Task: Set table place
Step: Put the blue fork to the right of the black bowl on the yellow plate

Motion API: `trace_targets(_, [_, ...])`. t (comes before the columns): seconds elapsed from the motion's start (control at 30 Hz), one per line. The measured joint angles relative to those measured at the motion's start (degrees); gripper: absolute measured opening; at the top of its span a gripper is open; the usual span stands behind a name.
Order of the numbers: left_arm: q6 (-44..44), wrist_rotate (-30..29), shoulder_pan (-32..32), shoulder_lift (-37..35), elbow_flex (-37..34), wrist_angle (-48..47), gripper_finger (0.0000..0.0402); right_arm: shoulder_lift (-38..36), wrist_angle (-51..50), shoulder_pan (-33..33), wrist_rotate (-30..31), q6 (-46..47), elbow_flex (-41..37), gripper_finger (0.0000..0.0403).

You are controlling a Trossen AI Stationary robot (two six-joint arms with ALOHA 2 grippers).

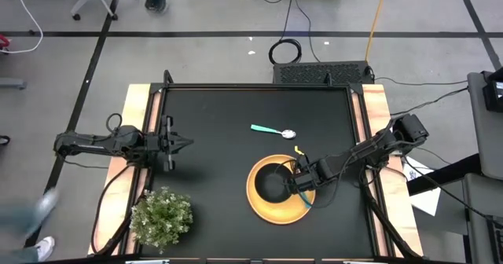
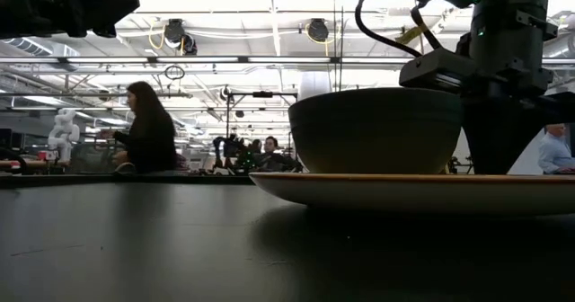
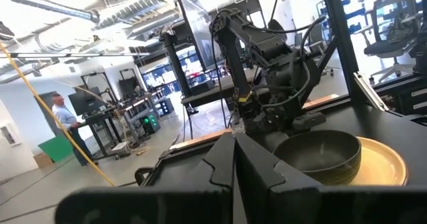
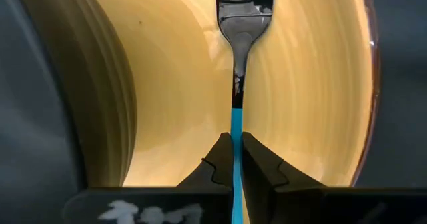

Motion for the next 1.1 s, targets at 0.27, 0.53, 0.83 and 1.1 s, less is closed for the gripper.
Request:
trace_targets(0.27, [-0.2, 0.1, 0.0, 0.0, 0.0, 0.0, 0.0019, 0.1, 0.0, -0.8, 1.5, -0.7, 0.0, 0.0000])
trace_targets(0.53, [-0.2, 0.1, 0.0, 0.0, 0.0, 0.0, 0.0019, 0.1, 0.0, -0.7, 1.6, -0.8, 0.0, 0.0000])
trace_targets(0.83, [-0.1, 0.1, 0.0, 0.0, 0.0, 0.0, 0.0019, 0.1, 0.1, -0.7, 1.5, -1.4, 0.0, 0.0004])
trace_targets(1.1, [-0.9, 0.1, 0.0, 0.0, 0.0, 0.0, 0.0019, 0.1, 0.9, -0.7, 1.4, -1.7, 0.0, 0.0010])
